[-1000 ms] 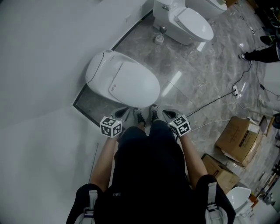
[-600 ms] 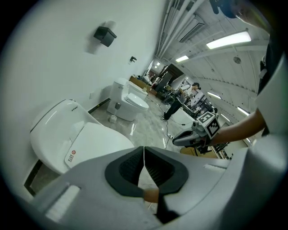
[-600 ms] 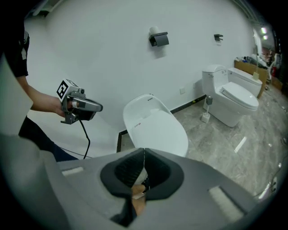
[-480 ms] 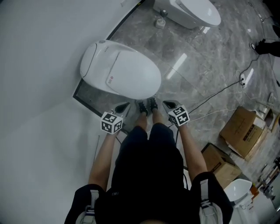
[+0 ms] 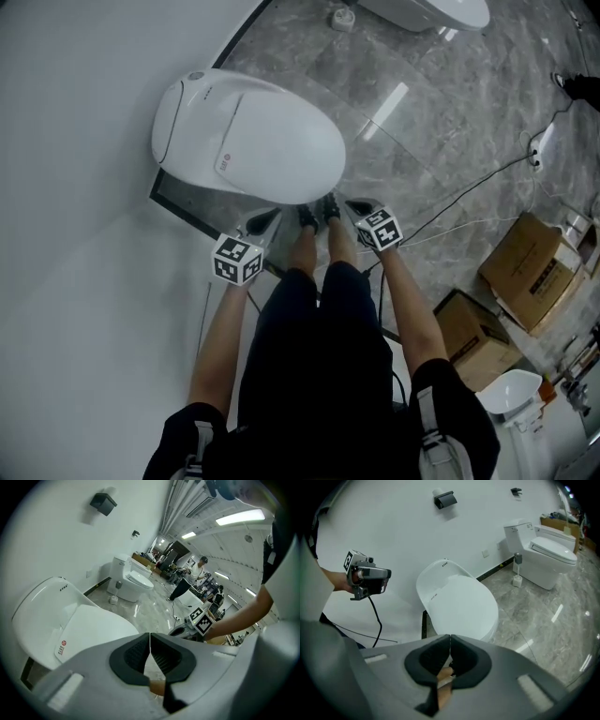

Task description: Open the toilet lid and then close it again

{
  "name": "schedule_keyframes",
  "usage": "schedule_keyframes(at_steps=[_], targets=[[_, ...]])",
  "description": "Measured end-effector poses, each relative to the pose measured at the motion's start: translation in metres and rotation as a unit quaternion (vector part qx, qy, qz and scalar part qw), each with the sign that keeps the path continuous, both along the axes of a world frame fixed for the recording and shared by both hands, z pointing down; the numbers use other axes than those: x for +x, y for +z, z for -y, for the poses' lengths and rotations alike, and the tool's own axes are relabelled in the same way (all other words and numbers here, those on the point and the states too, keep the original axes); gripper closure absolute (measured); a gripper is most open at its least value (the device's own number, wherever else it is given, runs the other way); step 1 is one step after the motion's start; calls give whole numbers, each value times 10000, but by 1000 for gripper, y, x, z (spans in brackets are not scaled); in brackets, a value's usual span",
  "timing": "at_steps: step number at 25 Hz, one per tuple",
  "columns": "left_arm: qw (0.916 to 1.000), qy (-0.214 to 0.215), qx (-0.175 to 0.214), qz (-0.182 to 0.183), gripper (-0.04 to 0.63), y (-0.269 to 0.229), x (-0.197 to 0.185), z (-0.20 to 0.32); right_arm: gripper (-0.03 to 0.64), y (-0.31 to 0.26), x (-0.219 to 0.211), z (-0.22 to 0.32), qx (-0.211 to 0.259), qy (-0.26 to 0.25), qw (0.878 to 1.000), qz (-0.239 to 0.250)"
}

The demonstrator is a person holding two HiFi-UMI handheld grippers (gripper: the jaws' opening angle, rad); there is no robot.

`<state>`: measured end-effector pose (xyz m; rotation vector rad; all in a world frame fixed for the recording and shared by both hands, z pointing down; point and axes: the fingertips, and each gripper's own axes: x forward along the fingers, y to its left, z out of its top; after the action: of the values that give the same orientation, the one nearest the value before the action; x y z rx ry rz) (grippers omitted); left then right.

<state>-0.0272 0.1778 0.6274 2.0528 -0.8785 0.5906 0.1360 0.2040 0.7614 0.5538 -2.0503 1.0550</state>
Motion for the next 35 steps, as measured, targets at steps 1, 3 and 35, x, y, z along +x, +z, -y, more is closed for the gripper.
schedule_keyframes(at_steps=[1, 3, 35], targets=[[10000, -31, -35, -12, 580, 7, 1, 1, 612, 10, 0, 2, -64, -55, 10000, -17], [9999, -79, -129, -23, 580, 21, 2, 0, 612, 32, 2, 3, -228, -137, 9996, -69], [9934, -636, -922, -255, 580, 147, -5, -29, 364, 198, -4, 48, -1102, 1042, 9884, 15]])
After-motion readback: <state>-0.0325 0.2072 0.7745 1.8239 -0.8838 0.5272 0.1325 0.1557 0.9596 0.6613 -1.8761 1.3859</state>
